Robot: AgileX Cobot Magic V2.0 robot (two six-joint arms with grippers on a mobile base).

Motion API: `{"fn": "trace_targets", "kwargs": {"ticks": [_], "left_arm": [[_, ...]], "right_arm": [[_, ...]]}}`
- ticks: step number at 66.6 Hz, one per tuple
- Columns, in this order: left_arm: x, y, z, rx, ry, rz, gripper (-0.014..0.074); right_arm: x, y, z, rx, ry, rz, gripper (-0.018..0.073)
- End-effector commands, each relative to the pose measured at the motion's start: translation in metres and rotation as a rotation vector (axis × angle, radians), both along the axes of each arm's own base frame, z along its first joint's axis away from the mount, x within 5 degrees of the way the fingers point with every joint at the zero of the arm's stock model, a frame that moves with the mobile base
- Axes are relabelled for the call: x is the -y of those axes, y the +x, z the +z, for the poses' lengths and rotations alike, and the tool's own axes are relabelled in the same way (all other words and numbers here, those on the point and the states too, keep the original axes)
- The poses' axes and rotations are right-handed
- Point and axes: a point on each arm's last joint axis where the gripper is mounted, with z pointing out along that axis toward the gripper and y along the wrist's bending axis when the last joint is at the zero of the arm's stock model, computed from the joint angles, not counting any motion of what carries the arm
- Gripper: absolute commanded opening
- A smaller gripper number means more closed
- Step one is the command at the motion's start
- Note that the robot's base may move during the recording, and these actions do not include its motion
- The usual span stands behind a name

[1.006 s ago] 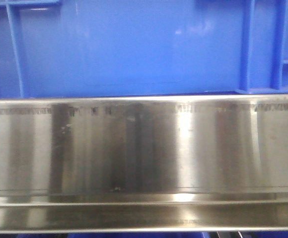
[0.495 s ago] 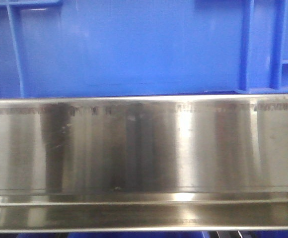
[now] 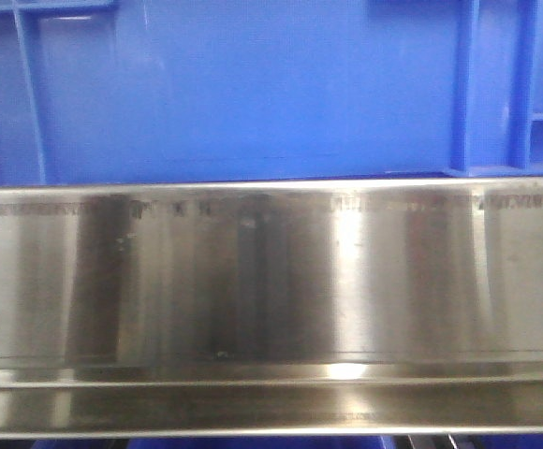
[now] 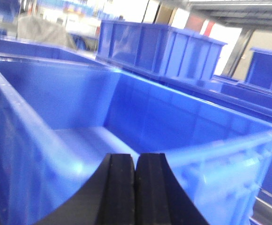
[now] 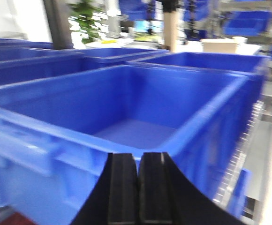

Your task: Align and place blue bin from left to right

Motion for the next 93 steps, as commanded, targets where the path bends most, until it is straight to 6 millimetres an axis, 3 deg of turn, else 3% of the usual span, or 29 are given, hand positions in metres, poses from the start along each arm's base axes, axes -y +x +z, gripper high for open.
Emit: {"fn": "trace_targets", "kwargs": {"ticks": [1,93], "left_arm": [[-0.0016,-0.0057,0.0008,0.04,-0.014,-0.021,-0.0111],[-0.0019,-0.0061,0.0004,0.041,-0.015,-0.021,-0.0111]], "right_arm": [[-0.0011,-0.0037,0.0025,0.035,0.012,0.041,-0.0079],[-0.0018,-0.0044,0.003,0.039,0.016,0.052,-0.0079]]}}
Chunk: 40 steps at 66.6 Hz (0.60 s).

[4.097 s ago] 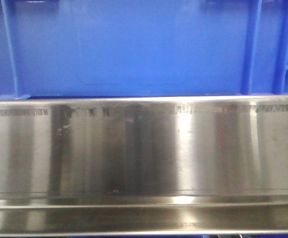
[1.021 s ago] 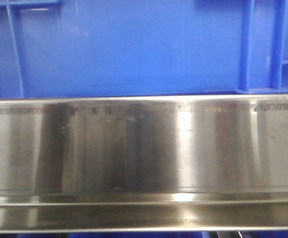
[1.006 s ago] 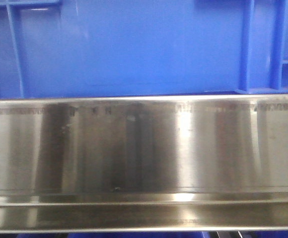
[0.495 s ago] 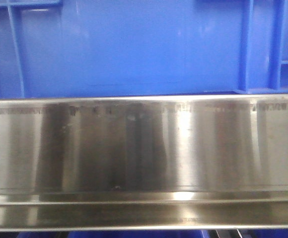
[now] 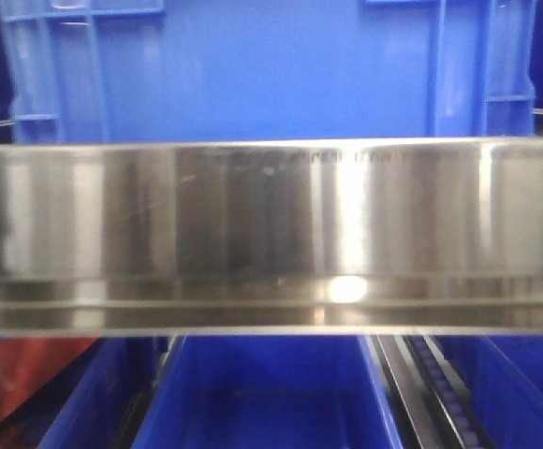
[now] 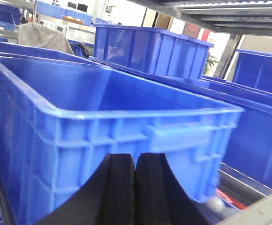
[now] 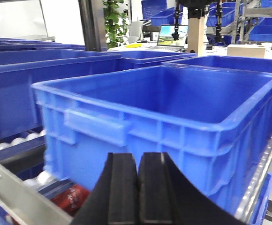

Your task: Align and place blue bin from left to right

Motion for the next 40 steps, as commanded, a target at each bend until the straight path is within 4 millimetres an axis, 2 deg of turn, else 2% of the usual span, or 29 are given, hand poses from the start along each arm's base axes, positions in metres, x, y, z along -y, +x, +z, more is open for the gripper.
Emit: {"fn": "trace_targets", "kwargs": {"ticks": [1,40], "left_arm": [[0.0004,-0.0023,0.003,0.026,-0.011,-0.017,-0.0111],[0.0004,-0.0023,0.003,0.026,-0.011,-0.017,-0.0111]], "right_arm": [[0.0008,-0.0011,0.0017,0.028,0.007,0.006,-0.0079],[0.0007,-0.0012,0.0019,0.029,0.009,0.007,-0.0079]]}}
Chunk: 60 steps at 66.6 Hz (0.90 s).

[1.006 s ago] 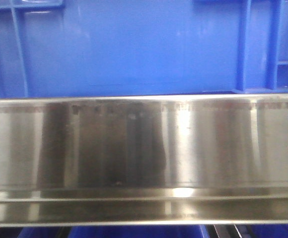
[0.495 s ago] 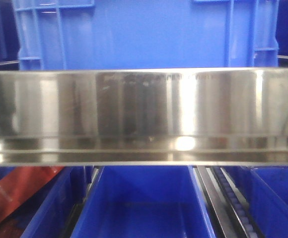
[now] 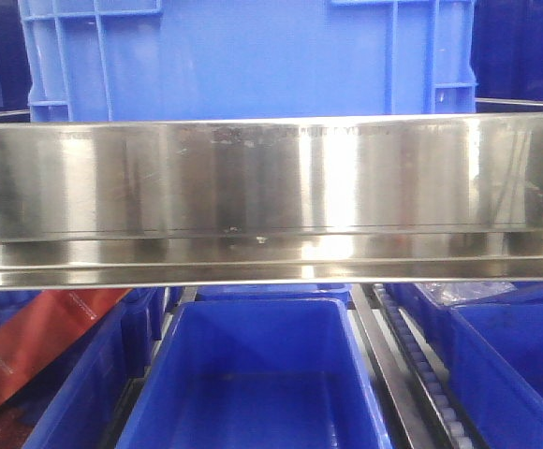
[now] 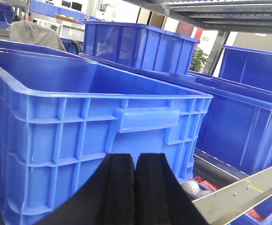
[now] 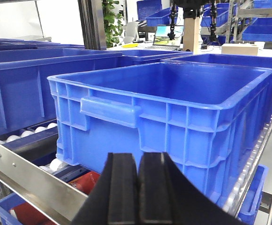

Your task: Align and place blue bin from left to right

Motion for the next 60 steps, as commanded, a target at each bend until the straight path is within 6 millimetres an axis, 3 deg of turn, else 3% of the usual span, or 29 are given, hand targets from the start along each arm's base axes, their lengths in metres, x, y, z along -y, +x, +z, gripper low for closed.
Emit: {"fn": "trace_targets", "kwargs": {"ticks": [1,29,35,51,60], "left_arm": [[0.0,-0.002,0.003,0.025,-0.012,-0.017,-0.0111],[0.0,-0.002,0.003,0.025,-0.012,-0.017,-0.0111],[0.0,-0.002,0.003,0.025,-0.012,-0.017,-0.0111],[0.0,-0.002,0.003,0.025,-0.012,-0.017,-0.0111],[0.0,-0.002,0.003,0.025,-0.012,-0.017,-0.0111]], "right_arm": [[0.001,-0.001,0.002,0.028,0.008,0.006,-0.0079],[0.006,-0.004,0.004,0.041,0.024,-0.004,-0.0079],[0.013,-0.006,0.0,0.161,-0.059,-0.038,-0.0079],[0.032,-0.005,-0.049,0.255,-0.047,-0.273,-0.0079],[0.043,-0.004,-0.078,0.21,-0.045,-0.415,-0.0079]]}}
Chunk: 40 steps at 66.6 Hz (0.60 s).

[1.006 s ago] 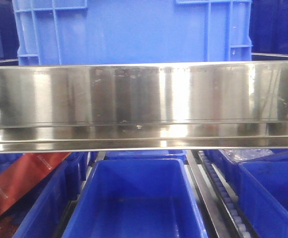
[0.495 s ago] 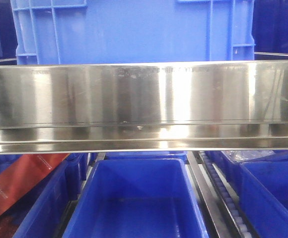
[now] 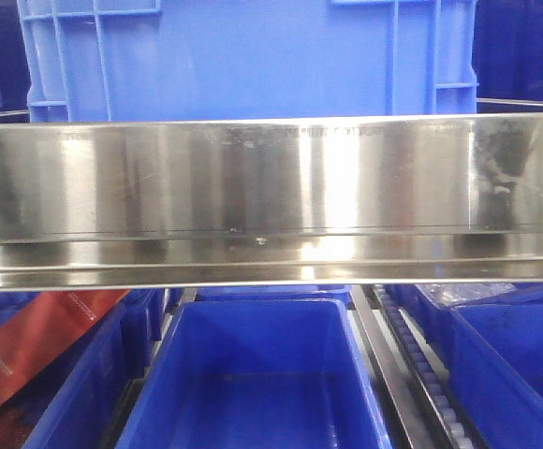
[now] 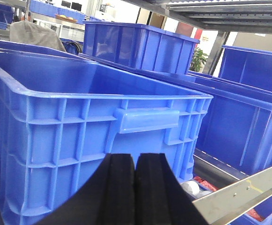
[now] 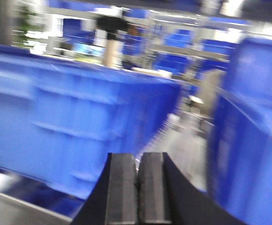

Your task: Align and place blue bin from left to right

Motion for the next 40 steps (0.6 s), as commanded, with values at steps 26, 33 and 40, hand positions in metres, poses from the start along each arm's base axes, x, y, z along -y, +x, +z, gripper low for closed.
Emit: {"fn": "trace_targets", "kwargs": {"ticks": [26,33,40], "left_arm": [[0.0,-0.002,0.003,0.025,-0.012,-0.017,-0.0111],[0.0,-0.002,0.003,0.025,-0.012,-0.017,-0.0111],[0.0,-0.002,0.003,0.025,-0.012,-0.017,-0.0111]], "right_arm": [[0.02,0.0,-0.074,-0.077,0.03,-0.295,-0.0079],[0.02,-0.003,-0.088,-0.07,0.032,-0.297,-0.0079],[0.02,-0.004,-0.088,-0.07,0.032,-0.295,-0.0079]]}}
